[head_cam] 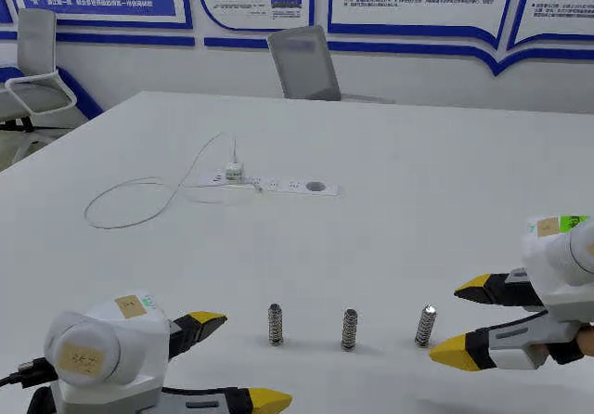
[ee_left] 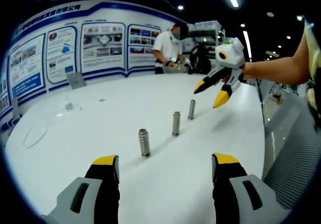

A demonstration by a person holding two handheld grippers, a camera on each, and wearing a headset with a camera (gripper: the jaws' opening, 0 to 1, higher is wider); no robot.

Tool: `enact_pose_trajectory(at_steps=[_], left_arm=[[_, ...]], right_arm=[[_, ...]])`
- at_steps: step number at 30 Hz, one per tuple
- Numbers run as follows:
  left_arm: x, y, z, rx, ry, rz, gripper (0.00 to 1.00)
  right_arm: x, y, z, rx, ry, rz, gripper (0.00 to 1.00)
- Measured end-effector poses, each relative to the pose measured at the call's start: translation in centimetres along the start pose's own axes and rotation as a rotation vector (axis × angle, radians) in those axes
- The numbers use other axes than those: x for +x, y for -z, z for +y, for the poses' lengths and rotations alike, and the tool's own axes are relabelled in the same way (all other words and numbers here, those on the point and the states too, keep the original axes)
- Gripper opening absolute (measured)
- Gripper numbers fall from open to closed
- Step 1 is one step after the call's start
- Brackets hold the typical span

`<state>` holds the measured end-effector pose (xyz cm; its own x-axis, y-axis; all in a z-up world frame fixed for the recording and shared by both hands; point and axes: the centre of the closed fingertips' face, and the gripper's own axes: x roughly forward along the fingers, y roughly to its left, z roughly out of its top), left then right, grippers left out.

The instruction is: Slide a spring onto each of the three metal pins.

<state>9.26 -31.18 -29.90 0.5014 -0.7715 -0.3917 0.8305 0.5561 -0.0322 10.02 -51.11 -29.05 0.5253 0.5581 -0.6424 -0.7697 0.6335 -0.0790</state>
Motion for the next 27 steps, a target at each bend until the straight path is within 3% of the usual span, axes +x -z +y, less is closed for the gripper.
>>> enact_pose_trajectory(at_steps=[11,23,27], left_arm=[[-1.0,0.5,0.2,-0.013,-0.017,-0.006,0.79],[-1.5,0.6,-0.1,-0.042,-0.033,-0.031,0.80],[-1.6,0.8,-0.2,-0.047,-0.034,-0.033,0.80]], right_arm=[[-0.7,0.6,1.1,0.041,0.047,-0.122,0.62],[-1.8,1.2,2.1,0.087,0.084,-0.219,0.65],[-2.0,1.1,2.7,0.087,0.085,-0.226,0.65]])
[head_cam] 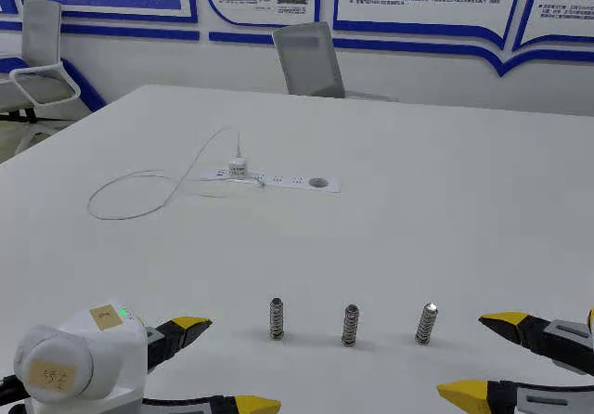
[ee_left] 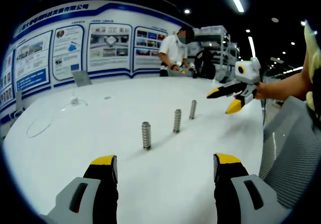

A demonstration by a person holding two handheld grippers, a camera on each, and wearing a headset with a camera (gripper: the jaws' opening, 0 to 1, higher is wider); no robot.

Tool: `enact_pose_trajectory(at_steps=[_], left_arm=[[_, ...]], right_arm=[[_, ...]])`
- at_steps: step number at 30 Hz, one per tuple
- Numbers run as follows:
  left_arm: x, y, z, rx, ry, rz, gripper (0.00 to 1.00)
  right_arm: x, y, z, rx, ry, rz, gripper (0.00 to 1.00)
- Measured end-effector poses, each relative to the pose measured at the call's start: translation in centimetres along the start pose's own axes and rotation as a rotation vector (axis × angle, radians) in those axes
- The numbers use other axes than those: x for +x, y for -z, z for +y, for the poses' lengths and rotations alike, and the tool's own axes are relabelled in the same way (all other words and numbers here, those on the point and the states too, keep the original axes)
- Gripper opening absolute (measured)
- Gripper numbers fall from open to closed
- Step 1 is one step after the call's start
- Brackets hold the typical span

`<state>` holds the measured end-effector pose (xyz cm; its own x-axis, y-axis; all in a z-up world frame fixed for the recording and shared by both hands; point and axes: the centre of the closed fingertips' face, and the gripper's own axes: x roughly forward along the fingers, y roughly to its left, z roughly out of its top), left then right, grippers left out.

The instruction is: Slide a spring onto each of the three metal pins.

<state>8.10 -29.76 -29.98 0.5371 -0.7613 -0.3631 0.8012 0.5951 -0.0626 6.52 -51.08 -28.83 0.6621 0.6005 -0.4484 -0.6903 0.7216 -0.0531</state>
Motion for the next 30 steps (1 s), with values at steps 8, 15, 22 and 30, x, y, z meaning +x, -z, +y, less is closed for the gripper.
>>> enact_pose_trajectory(at_steps=[8,15,22,30], left_arm=[[-0.14,0.03,0.01,-0.009,-0.007,-0.006,0.80],[-0.04,0.24,-0.40,-0.006,0.004,0.002,0.80],[-0.06,0.30,-0.39,-0.005,0.004,0.003,0.79],[-0.17,0.33,-0.41,-0.010,0.004,0.003,0.79]], right_arm=[[-0.09,-0.33,-0.10,0.022,0.018,-0.028,0.66],[-0.18,-0.09,0.27,0.032,0.016,-0.029,0.66],[-0.12,-0.12,0.42,0.032,0.015,-0.032,0.66],[-0.06,0.01,0.59,0.032,0.012,-0.026,0.66]])
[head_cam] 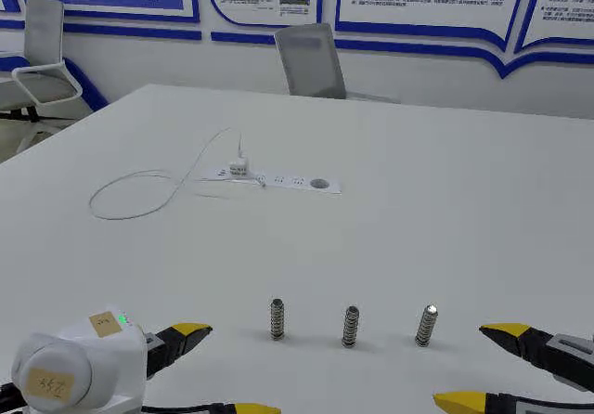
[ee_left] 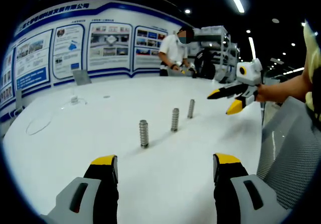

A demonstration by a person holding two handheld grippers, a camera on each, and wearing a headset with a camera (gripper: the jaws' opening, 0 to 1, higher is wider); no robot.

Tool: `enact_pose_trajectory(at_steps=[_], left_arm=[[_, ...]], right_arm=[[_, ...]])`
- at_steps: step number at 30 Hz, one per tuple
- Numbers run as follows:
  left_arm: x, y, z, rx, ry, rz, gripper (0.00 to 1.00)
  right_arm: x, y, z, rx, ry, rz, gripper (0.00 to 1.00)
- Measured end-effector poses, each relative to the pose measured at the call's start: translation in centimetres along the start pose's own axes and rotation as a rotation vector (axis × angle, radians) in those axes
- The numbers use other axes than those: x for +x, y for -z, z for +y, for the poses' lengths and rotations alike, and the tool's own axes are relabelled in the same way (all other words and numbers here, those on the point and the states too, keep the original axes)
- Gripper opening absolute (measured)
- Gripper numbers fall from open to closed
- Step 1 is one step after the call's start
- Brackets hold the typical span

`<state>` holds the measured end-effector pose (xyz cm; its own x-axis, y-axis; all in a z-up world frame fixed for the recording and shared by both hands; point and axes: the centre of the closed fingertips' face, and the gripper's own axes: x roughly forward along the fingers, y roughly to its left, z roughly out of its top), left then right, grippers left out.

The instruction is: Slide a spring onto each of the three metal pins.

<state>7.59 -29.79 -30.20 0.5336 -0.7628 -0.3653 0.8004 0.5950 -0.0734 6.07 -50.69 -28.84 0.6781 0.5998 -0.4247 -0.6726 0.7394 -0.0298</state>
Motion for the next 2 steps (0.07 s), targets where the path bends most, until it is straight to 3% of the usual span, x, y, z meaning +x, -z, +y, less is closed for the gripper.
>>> enact_pose_trajectory(at_steps=[2], left_arm=[[0.03,0.01,-0.04,0.000,0.001,0.001,0.79]], right_arm=[[-0.03,-0.07,0.03,0.001,0.000,-0.002,0.66]])
